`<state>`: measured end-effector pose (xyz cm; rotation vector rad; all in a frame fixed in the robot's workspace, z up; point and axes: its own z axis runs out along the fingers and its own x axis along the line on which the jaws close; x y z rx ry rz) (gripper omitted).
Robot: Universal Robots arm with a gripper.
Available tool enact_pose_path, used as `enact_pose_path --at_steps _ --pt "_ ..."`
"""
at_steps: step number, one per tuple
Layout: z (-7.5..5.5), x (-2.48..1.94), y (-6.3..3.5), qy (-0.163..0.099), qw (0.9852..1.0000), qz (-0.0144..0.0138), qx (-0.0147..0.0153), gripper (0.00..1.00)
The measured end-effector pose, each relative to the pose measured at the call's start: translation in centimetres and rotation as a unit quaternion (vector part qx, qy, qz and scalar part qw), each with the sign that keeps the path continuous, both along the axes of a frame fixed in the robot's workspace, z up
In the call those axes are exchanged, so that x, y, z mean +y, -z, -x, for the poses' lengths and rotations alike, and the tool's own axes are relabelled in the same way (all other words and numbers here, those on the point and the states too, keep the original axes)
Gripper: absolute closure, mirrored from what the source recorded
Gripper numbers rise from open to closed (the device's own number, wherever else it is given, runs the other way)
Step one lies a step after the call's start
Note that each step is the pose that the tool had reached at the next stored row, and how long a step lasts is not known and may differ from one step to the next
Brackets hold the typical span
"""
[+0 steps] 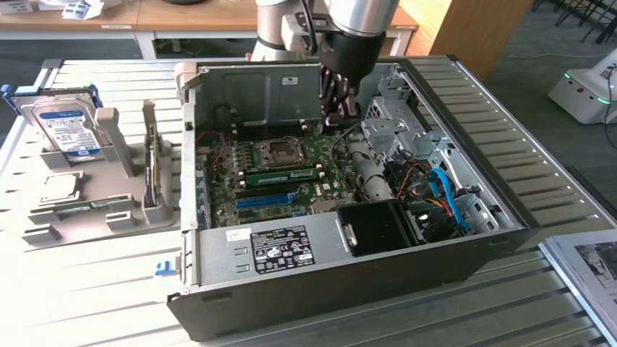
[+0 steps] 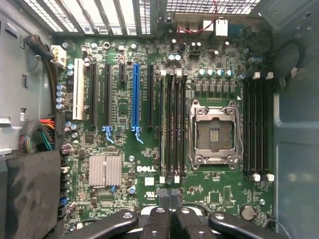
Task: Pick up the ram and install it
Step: 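Press down the ram until it locks into place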
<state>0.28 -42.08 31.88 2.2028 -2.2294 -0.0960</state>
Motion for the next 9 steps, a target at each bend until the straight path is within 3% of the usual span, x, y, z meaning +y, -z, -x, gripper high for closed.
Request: enact_pose_path --at_steps 9 --pt "0.0 0.0 0.61 0.0 1.0 0.0 0.0 0.9"
